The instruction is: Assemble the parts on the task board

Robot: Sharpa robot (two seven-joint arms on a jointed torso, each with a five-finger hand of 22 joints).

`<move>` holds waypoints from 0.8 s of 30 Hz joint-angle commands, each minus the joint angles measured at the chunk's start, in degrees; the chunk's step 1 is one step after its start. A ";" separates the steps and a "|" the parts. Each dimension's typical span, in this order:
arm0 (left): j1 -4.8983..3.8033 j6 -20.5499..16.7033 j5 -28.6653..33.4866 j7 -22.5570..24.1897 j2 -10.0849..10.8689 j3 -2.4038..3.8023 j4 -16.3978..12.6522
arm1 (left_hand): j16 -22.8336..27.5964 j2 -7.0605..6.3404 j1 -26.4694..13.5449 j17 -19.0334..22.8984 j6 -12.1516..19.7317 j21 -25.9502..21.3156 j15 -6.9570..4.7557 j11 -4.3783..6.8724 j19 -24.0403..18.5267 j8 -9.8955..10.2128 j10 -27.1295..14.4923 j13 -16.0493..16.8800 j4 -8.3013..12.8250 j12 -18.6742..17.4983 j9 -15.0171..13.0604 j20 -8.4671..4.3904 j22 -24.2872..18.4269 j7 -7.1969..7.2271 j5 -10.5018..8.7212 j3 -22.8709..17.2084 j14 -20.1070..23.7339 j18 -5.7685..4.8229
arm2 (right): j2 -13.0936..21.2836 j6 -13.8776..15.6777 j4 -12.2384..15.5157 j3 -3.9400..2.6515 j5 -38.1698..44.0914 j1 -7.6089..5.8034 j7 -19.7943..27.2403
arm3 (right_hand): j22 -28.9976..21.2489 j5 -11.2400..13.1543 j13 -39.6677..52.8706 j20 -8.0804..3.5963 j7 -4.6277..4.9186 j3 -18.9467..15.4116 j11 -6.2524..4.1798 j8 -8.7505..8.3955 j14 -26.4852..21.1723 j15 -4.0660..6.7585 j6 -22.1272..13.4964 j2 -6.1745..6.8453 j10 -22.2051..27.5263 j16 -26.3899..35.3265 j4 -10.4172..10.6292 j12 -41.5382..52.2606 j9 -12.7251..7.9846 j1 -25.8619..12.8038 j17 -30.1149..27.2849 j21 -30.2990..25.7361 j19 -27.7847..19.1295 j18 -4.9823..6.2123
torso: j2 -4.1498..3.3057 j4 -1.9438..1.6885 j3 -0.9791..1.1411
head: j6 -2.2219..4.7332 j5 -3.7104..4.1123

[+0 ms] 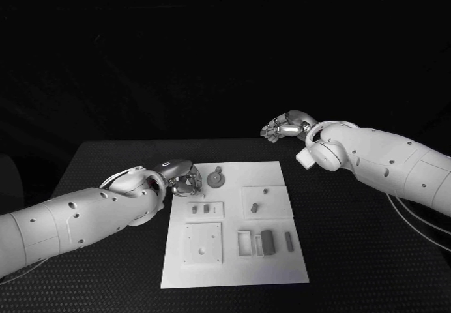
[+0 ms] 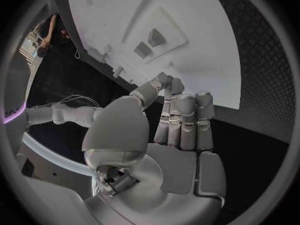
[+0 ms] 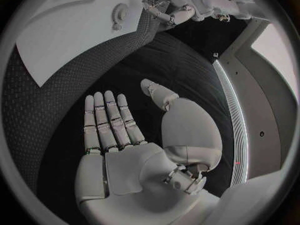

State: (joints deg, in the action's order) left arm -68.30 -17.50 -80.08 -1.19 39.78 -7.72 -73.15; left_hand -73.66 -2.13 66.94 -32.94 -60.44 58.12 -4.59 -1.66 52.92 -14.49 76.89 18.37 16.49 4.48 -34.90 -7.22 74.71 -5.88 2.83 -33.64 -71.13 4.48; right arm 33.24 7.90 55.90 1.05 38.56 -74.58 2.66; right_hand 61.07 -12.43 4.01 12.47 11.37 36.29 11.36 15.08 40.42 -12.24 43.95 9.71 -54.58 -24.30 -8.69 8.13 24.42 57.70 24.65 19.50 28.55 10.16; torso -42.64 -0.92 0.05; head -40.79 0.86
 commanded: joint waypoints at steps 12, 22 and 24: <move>0.12 1.66 0.75 0.55 -1.19 0.00 1.22 | 0.23 0.62 0.04 0.15 -0.48 -0.48 -0.22 0.02 0.18 -0.33 0.36 -0.06 0.08 0.14 -0.06 -2.50 -0.13 0.02 0.20 -0.35 -0.06 1.27 | 0.01 -0.54 0.13 -0.02 0.01 0.01 0.61 | 0.09 -0.22 -0.04 0.02 1.08 -0.28 0.08 0.30 -0.50 -0.01 -0.42 -0.41 -0.15 0.15 -0.07 -0.23 -0.08 -0.28 -0.09 -0.38 -0.23 -0.57 | 0.01 0.08 0.09 | -0.18 0.08; 0.21 3.04 0.75 0.47 -1.67 -0.03 1.25 | 0.27 0.66 0.02 0.21 -0.43 -0.54 -0.21 0.01 0.19 -0.31 0.36 -0.11 0.09 0.06 -0.07 -2.52 -0.15 0.00 0.20 -0.33 -0.07 1.24 | -0.03 -0.53 0.18 -0.02 0.01 0.01 0.62 | 0.13 -0.23 -0.04 0.02 1.08 -0.29 0.08 0.32 -0.51 -0.01 -0.42 -0.41 -0.16 0.15 -0.07 -0.25 -0.10 -0.28 -0.09 -0.42 -0.22 -0.57 | 0.03 0.06 0.06 | -0.25 0.02; 0.31 3.09 0.75 0.53 -1.79 -0.03 1.30 | 0.28 0.67 0.02 0.22 -0.42 -0.55 -0.20 0.01 0.19 -0.31 0.36 -0.12 0.09 0.05 -0.07 -2.53 -0.16 -0.01 0.20 -0.33 -0.07 1.23 | -0.06 -0.56 0.21 -0.02 0.01 0.01 0.61 | 0.13 -0.23 -0.04 0.02 1.08 -0.29 0.08 0.32 -0.51 -0.01 -0.42 -0.41 -0.17 0.15 -0.07 -0.25 -0.10 -0.28 -0.09 -0.43 -0.21 -0.57 | 0.01 0.08 0.06 | -0.27 0.00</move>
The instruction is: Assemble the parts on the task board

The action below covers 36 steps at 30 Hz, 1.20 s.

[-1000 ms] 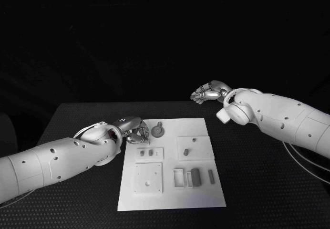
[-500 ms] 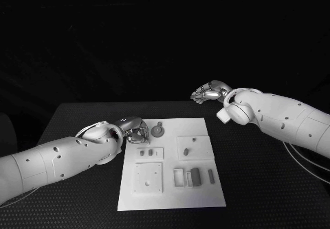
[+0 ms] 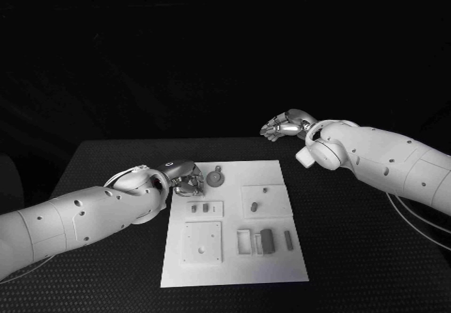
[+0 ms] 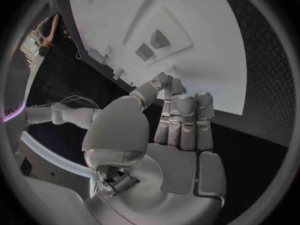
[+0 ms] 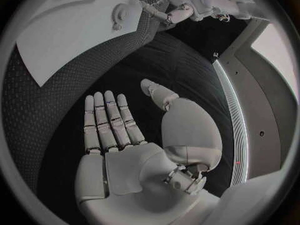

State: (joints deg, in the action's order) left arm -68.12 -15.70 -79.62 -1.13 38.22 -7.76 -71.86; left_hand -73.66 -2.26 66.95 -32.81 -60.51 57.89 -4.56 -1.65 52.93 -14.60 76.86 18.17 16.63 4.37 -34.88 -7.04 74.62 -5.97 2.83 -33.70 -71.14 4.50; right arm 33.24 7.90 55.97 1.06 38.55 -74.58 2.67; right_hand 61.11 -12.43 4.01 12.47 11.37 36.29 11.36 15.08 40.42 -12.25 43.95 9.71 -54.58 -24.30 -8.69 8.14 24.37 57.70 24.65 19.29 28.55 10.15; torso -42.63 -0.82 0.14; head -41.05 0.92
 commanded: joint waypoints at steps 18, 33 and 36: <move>0.35 1.22 0.04 0.47 -0.55 -0.05 0.59 | 0.30 0.82 0.06 0.16 -0.30 -0.38 -0.23 -0.01 0.20 -0.20 0.42 0.03 -0.02 0.10 -0.11 -2.74 -0.07 0.08 0.20 -0.27 -0.08 1.19 | -0.10 -0.57 0.11 -0.02 0.02 0.01 0.62 | 0.15 -0.24 -0.04 0.02 1.08 -0.30 0.08 0.34 -0.51 -0.01 -0.43 -0.42 -0.18 0.14 -0.09 -0.28 -0.09 -0.28 -0.10 -0.28 -0.20 -0.57 | -0.01 0.03 -0.04 | -0.10 -0.01; 0.60 2.29 -0.19 0.41 -0.82 -0.14 0.78 | 0.33 0.82 0.14 0.22 -0.31 -0.42 -0.24 0.00 0.24 -0.22 0.48 -0.01 -0.01 0.06 -0.13 -2.78 -0.08 0.09 0.22 -0.28 -0.09 1.16 | -0.05 -0.63 0.11 -0.02 -0.03 0.01 0.68 | 0.20 -0.25 -0.04 0.02 1.08 -0.31 0.08 0.36 -0.52 0.00 -0.44 -0.42 -0.19 0.14 -0.10 -0.31 -0.12 -0.28 -0.11 -0.34 -0.18 -0.56 | -0.01 0.01 0.02 | -0.28 0.07; 0.70 2.28 -0.19 0.52 -0.95 -0.15 0.76 | 0.34 0.82 0.15 0.23 -0.31 -0.43 -0.24 0.00 0.25 -0.22 0.49 -0.02 0.00 0.05 -0.13 -2.78 -0.08 0.09 0.22 -0.28 -0.09 1.16 | -0.08 -0.64 0.08 -0.02 -0.03 0.01 0.68 | 0.21 -0.26 -0.04 0.02 1.08 -0.31 0.08 0.36 -0.52 0.00 -0.44 -0.43 -0.19 0.14 -0.09 -0.31 -0.13 -0.28 -0.11 -0.35 -0.17 -0.56 | -0.01 0.03 0.00 | -0.30 0.12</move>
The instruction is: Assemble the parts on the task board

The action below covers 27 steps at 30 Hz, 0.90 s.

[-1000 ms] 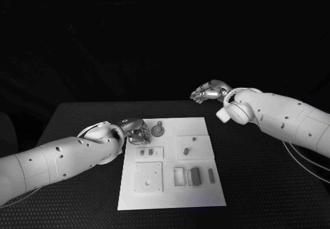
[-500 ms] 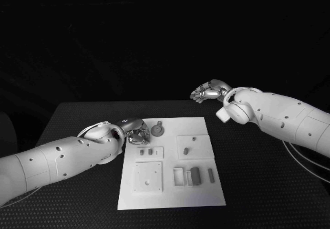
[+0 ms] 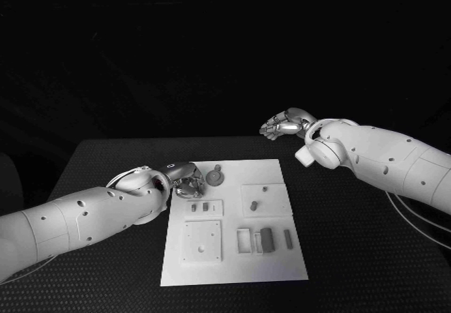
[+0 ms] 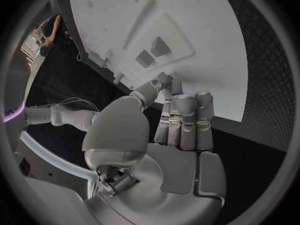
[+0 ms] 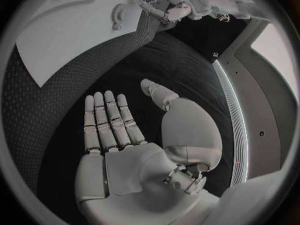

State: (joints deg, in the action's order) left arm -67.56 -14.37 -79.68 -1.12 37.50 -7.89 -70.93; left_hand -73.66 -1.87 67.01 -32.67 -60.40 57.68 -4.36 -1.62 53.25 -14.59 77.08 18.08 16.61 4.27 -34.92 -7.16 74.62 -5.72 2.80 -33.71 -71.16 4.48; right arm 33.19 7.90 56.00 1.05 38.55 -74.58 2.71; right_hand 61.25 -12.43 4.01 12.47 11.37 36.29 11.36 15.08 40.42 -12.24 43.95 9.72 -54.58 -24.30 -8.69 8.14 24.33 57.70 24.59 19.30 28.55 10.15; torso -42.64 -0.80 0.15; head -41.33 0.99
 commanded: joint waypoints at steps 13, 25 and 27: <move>0.23 0.92 -0.03 0.65 -0.48 -0.03 -0.11 | 0.36 0.45 0.09 0.14 -0.41 -0.25 -0.44 -0.03 -0.05 -0.23 0.32 0.04 0.00 0.11 -0.11 -2.68 -0.10 -0.17 0.24 -0.26 -0.08 1.14 | -0.12 -0.67 0.02 -0.02 -0.04 0.01 0.62 | 0.11 -0.26 -0.04 0.02 1.08 -0.32 0.08 0.38 -0.53 0.00 -0.45 -0.45 -0.20 0.13 -0.09 -0.34 -0.11 -0.29 -0.07 -0.41 -0.16 -0.57 | -0.01 -0.04 0.01 | -0.02 0.22; 0.23 2.31 -1.40 -0.62 -1.68 -0.30 1.42 | 0.37 0.46 0.12 0.18 -0.38 -0.28 -0.45 -0.03 -0.01 -0.22 0.36 0.01 0.01 0.08 -0.12 -2.70 -0.10 -0.18 0.26 -0.26 -0.10 1.12 | -0.24 -0.70 0.16 -0.02 -0.08 0.01 0.62 | 0.15 -0.27 -0.04 0.02 1.09 -0.33 0.08 0.39 -0.54 0.00 -0.45 -0.44 -0.21 0.13 -0.08 -0.36 -0.13 -0.32 -0.08 -0.46 -0.15 -0.57 | -0.04 0.03 -0.01 | -0.05 0.28; 0.23 2.73 -1.57 -0.73 -1.83 -0.74 1.61 | 0.37 0.42 0.17 0.20 -0.39 -0.29 -0.45 -0.02 -0.01 -0.23 0.38 0.00 0.04 0.07 -0.12 -2.72 -0.10 -0.17 0.30 -0.28 -0.11 1.12 | -0.27 -0.75 0.19 -0.02 -0.10 0.01 0.63 | 0.15 -0.27 -0.04 0.02 1.09 -0.34 0.08 0.40 -0.54 0.00 -0.45 -0.44 -0.21 0.13 -0.08 -0.36 -0.14 -0.32 -0.08 -0.47 -0.14 -0.57 | -0.04 0.07 -0.04 | -0.09 0.34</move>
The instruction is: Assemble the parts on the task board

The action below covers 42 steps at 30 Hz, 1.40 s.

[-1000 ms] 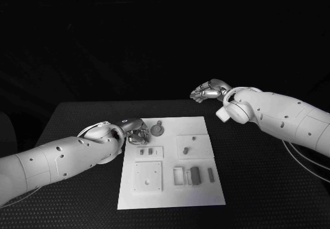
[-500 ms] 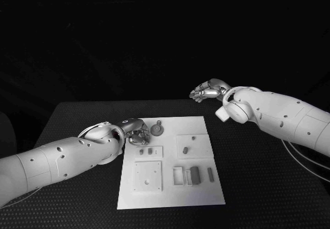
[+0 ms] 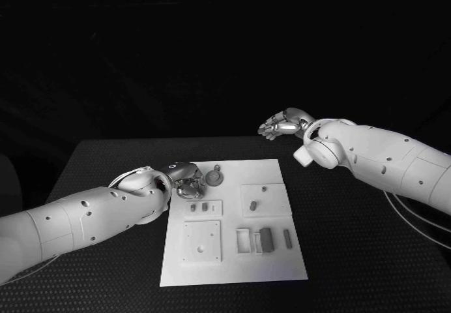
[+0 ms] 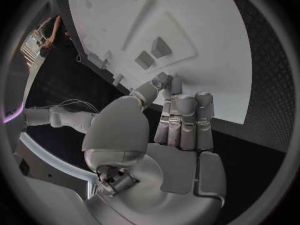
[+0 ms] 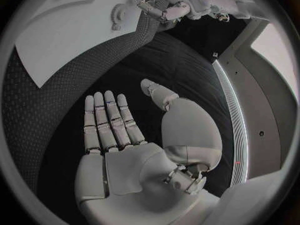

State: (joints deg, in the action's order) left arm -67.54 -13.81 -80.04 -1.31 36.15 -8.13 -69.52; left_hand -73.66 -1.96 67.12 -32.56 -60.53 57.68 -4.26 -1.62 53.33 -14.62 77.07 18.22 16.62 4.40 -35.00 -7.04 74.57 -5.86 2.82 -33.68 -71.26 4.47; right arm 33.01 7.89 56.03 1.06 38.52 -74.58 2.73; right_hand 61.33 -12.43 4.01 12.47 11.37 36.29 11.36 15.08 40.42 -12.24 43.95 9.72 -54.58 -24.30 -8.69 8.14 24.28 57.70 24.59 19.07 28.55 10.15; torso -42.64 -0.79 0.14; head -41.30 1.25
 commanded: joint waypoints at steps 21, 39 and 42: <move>0.53 1.44 0.94 0.36 -0.39 -1.17 0.89 | 0.58 0.26 -0.21 0.34 0.32 -0.61 -0.35 -0.23 -0.40 0.14 -0.07 -0.47 -0.05 -0.49 0.11 -2.81 -0.04 -0.28 0.30 -0.25 0.40 0.88 | 0.07 -0.88 0.22 -0.02 -0.14 0.01 0.62 | 0.14 -0.28 -0.04 0.03 1.10 -0.35 0.08 0.41 -0.58 0.00 -0.49 -0.42 -0.21 0.14 -0.07 -0.41 -0.14 -0.33 -0.10 -0.33 -0.14 -0.57 | 0.04 -0.09 -0.05 | -0.15 0.34; 0.52 0.81 2.07 -0.32 -0.17 -1.17 1.24 | 0.41 -2.92 0.19 0.83 8.20 -1.43 1.81 -2.46 -2.06 4.21 -6.52 -2.70 -0.09 -0.72 2.75 -1.18 0.67 -1.12 0.25 -0.01 2.87 0.89 | 0.25 -0.86 0.24 -0.02 -0.15 0.01 0.61 | 0.18 -0.29 -0.04 0.02 1.11 -0.35 0.09 0.42 -0.61 -0.01 -0.50 -0.40 -0.20 0.15 -0.09 -0.43 -0.17 -0.31 -0.11 -0.39 -0.15 -0.57 | 0.02 -0.07 -0.02 | -0.09 0.35; 0.52 0.31 2.07 -0.42 -0.11 -1.17 1.28 | 0.35 -3.38 0.16 0.89 8.56 -1.41 1.99 -2.65 -2.07 4.29 -7.12 -2.89 -0.07 -0.78 2.89 -1.03 0.77 -0.94 0.24 0.16 3.02 1.00 | 0.30 -0.86 0.25 -0.02 -0.15 0.01 0.61 | 0.19 -0.29 -0.04 0.02 1.11 -0.35 0.09 0.42 -0.61 -0.02 -0.50 -0.40 -0.20 0.15 -0.10 -0.44 -0.17 -0.30 -0.12 -0.40 -0.15 -0.57 | 0.00 -0.06 -0.04 | -0.06 0.34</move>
State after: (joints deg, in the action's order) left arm -67.24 -13.73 -78.21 -0.74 35.99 -9.15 -68.45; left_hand -73.04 -4.92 67.29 -31.71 -52.47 56.56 -2.55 -2.27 51.67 -10.47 72.14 15.46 16.68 4.01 -32.15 -6.86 74.95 -6.76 2.88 -33.63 -68.23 4.50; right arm 33.28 7.79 56.19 1.06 38.41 -74.58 2.75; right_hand 61.44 -12.43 4.01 12.47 11.37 36.29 11.36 15.28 40.18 -12.32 43.95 9.72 -54.58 -24.30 -8.69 7.92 24.19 57.70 24.54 18.95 28.55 10.15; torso -42.62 -0.86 0.12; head -41.37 1.56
